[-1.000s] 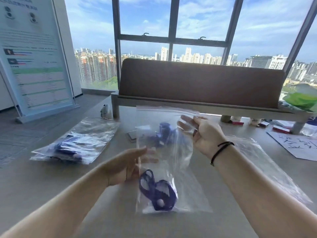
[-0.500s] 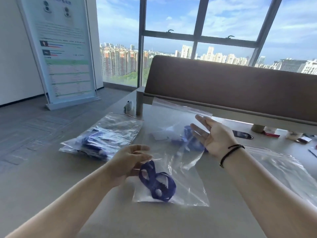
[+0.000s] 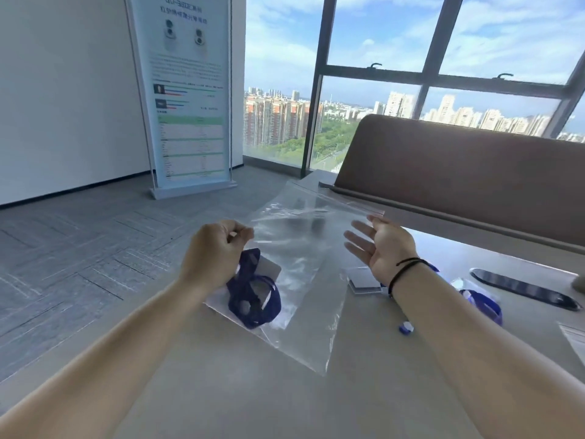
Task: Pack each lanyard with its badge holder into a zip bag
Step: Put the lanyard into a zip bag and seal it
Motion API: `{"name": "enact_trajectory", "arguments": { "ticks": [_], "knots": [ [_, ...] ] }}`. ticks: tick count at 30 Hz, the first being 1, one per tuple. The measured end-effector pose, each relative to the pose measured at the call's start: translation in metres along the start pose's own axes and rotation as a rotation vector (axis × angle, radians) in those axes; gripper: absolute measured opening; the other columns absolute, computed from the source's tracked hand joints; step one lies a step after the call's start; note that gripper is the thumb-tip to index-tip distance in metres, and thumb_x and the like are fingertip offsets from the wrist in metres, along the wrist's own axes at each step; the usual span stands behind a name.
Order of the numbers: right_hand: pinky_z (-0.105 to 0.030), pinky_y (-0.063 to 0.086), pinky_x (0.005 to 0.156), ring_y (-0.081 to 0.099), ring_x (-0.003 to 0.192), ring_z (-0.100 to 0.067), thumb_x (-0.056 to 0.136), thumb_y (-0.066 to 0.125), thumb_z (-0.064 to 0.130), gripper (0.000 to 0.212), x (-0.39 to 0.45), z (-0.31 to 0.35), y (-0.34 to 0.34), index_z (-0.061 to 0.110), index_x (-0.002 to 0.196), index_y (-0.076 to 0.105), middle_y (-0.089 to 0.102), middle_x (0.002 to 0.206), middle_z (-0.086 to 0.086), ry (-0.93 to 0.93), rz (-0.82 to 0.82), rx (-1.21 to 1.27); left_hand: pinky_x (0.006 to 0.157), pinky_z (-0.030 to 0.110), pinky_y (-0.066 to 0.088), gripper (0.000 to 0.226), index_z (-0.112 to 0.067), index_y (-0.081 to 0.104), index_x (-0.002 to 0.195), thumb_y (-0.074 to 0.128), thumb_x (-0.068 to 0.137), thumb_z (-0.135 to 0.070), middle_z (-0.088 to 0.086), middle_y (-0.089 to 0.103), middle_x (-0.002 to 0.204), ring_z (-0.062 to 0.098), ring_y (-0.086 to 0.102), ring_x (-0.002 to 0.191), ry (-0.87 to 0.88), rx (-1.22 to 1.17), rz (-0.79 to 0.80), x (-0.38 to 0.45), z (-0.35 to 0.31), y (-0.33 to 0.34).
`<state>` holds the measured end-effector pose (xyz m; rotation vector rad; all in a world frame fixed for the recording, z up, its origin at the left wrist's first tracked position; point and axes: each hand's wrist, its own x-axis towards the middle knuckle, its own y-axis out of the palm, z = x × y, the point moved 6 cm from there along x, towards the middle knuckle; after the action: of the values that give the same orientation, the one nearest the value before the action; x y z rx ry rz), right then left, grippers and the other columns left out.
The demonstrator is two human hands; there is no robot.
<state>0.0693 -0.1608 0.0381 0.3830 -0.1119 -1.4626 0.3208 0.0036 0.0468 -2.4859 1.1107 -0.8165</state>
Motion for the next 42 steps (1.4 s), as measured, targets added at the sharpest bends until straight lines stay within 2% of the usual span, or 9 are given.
{"name": "enact_trajectory", "arguments": {
  "ticks": [4, 8, 17, 20, 22, 25, 28, 32, 42],
  "knots": [
    [-0.047, 0.062, 0.073, 0.075, 0.086, -0.035, 0.106, 0.040, 0.016, 0.018, 0.023, -0.007, 0.032, 0.016, 0.110, 0.058, 0.073, 0.102, -0.012, 0.003, -0.003, -0.047, 0.058, 0.024, 0.041, 0.016, -0.025, 0.070, 0.090, 0.060, 0.098, -0.035, -0.010, 0.065, 0.066, 0.006, 0.059, 0.060, 0.100, 0.155, 0.002, 0.030, 0.013, -0.007],
    [-0.041, 0.062, 0.058, 0.071, 0.069, -0.030, 0.106, 0.042, 0.016, 0.020, 0.048, -0.023, 0.053, 0.014, 0.115, 0.060, 0.074, 0.094, -0.013, 0.024, -0.030, -0.100, 0.069, 0.034, 0.055, 0.021, -0.021, 0.067, 0.091, 0.056, 0.100, -0.037, -0.001, 0.068, 0.067, 0.017, 0.064, 0.064, 0.142, 0.356, 0.117, 0.058, 0.033, -0.004],
    [-0.027, 0.052, 0.038, 0.063, 0.042, -0.025, 0.103, 0.045, 0.010, 0.020, 0.090, -0.074, 0.067, 0.009, 0.113, 0.062, 0.072, 0.077, -0.016, 0.063, -0.105, -0.215, 0.080, 0.036, 0.050, 0.034, -0.024, 0.062, 0.092, 0.048, 0.098, -0.053, 0.001, 0.070, 0.092, 0.024, 0.066, 0.089, -0.089, 0.551, 0.338, 0.085, 0.089, 0.021],
    [-0.031, 0.054, 0.044, 0.063, 0.046, -0.026, 0.102, 0.049, 0.013, 0.016, 0.099, -0.086, 0.064, 0.009, 0.109, 0.062, 0.073, 0.080, -0.016, 0.074, -0.106, -0.247, 0.082, 0.038, 0.048, 0.048, -0.028, 0.059, 0.112, 0.030, 0.099, -0.064, 0.002, 0.070, 0.110, 0.028, 0.065, 0.101, -0.044, 0.766, 0.242, 0.078, 0.081, 0.016],
    [-0.043, 0.060, 0.068, 0.070, 0.064, -0.031, 0.098, 0.055, 0.020, 0.025, 0.105, -0.087, 0.061, 0.006, 0.116, 0.064, 0.074, 0.095, -0.019, 0.015, -0.150, -0.386, 0.089, 0.040, 0.046, 0.049, -0.031, 0.054, 0.125, 0.027, 0.100, -0.063, 0.000, 0.065, 0.125, 0.026, 0.062, 0.113, 0.009, 0.784, 0.245, 0.070, 0.069, 0.019],
    [-0.042, 0.039, 0.107, 0.054, 0.123, -0.036, 0.093, 0.061, 0.021, 0.049, 0.088, -0.067, 0.065, 0.002, 0.137, 0.052, 0.054, 0.136, -0.021, -0.346, -0.282, -0.917, 0.109, 0.039, 0.036, 0.052, -0.038, 0.039, 0.146, 0.031, 0.100, -0.061, -0.009, 0.045, 0.152, 0.019, 0.045, 0.138, 0.065, 0.672, 0.473, 0.052, 0.051, 0.037],
    [-0.041, 0.027, 0.115, 0.035, 0.140, -0.026, 0.094, 0.062, 0.033, 0.051, 0.035, -0.067, 0.100, 0.014, 0.140, 0.051, 0.040, 0.152, -0.009, -0.731, 0.019, -1.151, 0.124, 0.040, 0.013, 0.061, -0.038, 0.017, 0.157, 0.029, 0.102, -0.060, -0.011, 0.010, 0.167, 0.013, 0.008, 0.154, 0.116, 0.756, 0.715, 0.034, 0.051, 0.060],
    [-0.044, 0.011, 0.123, 0.016, 0.151, -0.019, 0.095, 0.042, 0.063, 0.059, 0.013, -0.123, 0.112, 0.039, 0.148, 0.037, 0.015, 0.165, 0.005, -0.570, 0.477, -1.505, 0.125, 0.038, 0.004, 0.066, -0.035, 0.013, 0.158, 0.027, 0.099, -0.062, -0.008, 0.004, 0.168, 0.013, -0.002, 0.154, 0.099, 0.798, 0.770, 0.027, 0.067, 0.077],
    [-0.041, 0.007, 0.124, 0.013, 0.152, -0.013, 0.099, 0.032, 0.060, 0.057, 0.006, -0.131, 0.102, 0.038, 0.151, 0.031, 0.022, 0.164, 0.007, -0.482, 0.501, -1.486, 0.124, 0.046, -0.001, 0.066, -0.036, 0.010, 0.158, 0.026, 0.098, -0.059, -0.010, 0.005, 0.168, 0.013, 0.001, 0.154, 0.101, 0.932, 0.818, 0.027, 0.062, 0.079]
  ]
}}
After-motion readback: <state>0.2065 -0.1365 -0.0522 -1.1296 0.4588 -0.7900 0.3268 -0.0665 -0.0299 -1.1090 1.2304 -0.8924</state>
